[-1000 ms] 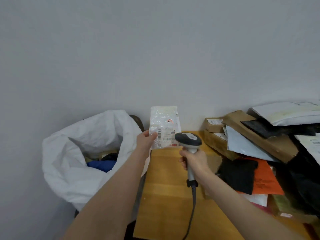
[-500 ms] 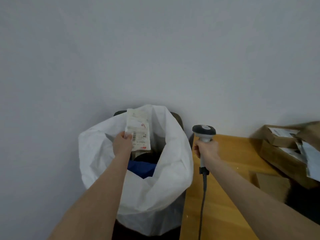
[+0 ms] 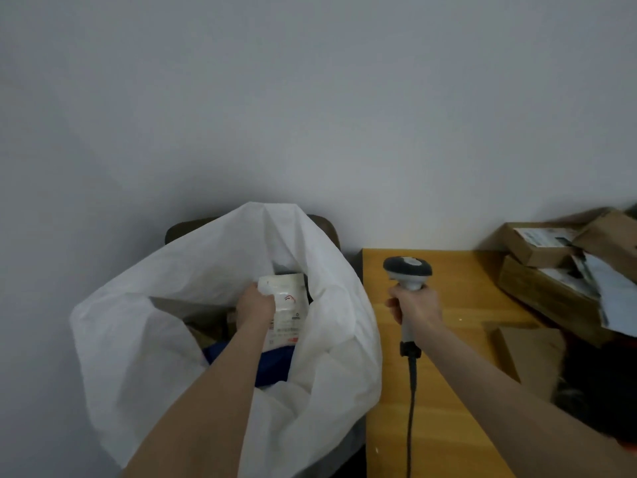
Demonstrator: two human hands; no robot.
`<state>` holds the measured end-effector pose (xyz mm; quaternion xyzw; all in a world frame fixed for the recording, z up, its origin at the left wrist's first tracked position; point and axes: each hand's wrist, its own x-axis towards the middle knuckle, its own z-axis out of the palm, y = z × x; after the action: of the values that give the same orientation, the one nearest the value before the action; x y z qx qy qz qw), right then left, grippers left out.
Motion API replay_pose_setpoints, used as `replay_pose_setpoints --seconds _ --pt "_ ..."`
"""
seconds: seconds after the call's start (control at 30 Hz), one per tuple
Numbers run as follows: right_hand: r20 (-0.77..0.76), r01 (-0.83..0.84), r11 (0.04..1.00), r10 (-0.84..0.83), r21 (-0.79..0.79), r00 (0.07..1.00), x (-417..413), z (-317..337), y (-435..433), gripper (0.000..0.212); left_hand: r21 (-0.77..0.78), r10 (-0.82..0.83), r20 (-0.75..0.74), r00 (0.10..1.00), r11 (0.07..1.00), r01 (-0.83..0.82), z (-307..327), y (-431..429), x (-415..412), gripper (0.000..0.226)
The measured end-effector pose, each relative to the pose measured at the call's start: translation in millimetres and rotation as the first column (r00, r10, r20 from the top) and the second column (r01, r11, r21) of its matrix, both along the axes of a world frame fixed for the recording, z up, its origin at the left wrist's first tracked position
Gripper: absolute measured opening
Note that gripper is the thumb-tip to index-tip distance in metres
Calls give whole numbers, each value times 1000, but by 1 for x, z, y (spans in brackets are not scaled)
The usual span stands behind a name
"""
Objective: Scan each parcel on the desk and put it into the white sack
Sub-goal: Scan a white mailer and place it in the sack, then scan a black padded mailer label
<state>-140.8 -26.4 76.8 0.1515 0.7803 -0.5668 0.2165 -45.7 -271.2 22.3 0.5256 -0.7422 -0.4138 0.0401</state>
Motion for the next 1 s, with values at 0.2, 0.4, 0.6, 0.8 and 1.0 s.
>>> replay_pose_setpoints --seconds 0.2,0.4,0.6,0.8,1.0 --pt "-12 102 993 -103 -53 995 1 20 41 12 -239 -160 -59 985 961 142 65 41 -71 43" --pt "-41 205 977 -207 -52 977 -7 45 123 14 -374 -410 -83 908 858 353 102 149 -135 45" --pt "-83 298 953 -301 -48 950 -31 58 230 9 -286 -608 -76 790 773 567 102 283 -184 42" --pt "-106 370 927 -375 -68 921 -65 70 343 9 -246 -685 -89 723 719 650 109 409 -220 43" --pt "-134 458 888 -458 -32 879 -88 76 436 14 -180 -781 -88 619 624 761 102 508 -240 47"
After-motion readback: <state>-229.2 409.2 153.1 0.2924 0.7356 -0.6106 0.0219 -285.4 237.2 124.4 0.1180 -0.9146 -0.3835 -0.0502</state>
